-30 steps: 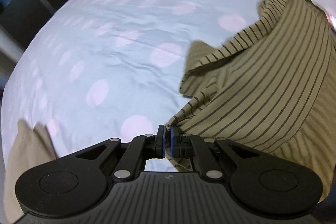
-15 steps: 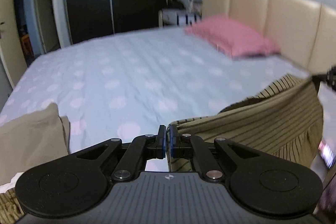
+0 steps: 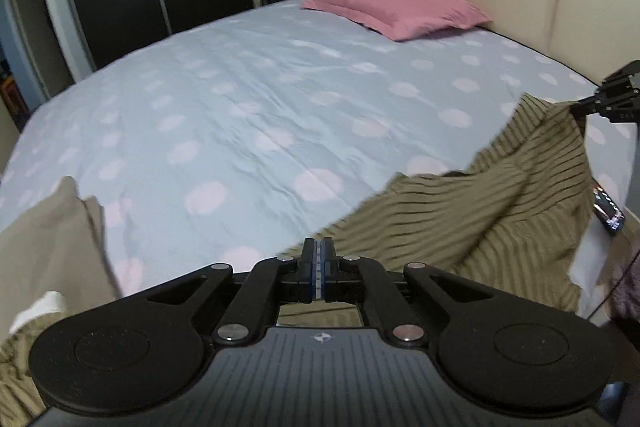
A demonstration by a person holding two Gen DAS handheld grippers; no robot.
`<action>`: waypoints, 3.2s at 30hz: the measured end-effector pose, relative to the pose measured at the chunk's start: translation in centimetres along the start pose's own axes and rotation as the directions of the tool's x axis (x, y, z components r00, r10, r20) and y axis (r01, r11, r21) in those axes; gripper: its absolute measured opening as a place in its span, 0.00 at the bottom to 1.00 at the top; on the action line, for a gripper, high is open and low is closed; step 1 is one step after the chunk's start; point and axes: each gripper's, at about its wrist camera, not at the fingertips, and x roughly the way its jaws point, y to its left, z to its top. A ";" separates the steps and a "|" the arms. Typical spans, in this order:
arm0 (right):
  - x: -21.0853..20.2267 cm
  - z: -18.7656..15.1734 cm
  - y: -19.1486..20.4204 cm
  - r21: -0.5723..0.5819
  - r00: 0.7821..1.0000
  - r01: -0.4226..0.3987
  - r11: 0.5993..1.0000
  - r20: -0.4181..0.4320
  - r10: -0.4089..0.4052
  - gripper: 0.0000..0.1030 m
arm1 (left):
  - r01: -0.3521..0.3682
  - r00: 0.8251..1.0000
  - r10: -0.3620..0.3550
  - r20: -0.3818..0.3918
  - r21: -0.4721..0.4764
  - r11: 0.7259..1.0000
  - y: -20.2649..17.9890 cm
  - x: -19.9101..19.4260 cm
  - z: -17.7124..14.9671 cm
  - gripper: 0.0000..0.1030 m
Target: Fold clothes
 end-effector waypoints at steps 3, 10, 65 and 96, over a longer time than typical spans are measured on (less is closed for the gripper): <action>-0.5 0.0 2.0 -0.001 0.995 -0.096 0.995 0.004 0.096 0.02 | 0.035 0.999 -0.035 -0.013 0.022 0.999 -2.1 0.2 -0.3 0.00; -1.0 -0.9 8.8 -0.043 0.972 -0.235 0.971 0.003 0.235 0.02 | 0.197 0.980 -0.197 -0.024 -0.024 0.980 -6.8 0.6 -0.5 0.00; 1.0 1.4 14.9 -0.368 0.962 -0.272 0.889 -0.129 0.241 0.34 | 0.200 0.955 -0.276 -0.110 -0.450 0.871 -4.9 0.9 -8.4 0.32; 1.9 -7.8 21.7 -0.400 0.751 -0.645 0.651 -0.490 0.443 0.03 | 0.329 0.883 -0.467 -0.037 -0.660 0.675 -9.3 6.2 -11.0 0.40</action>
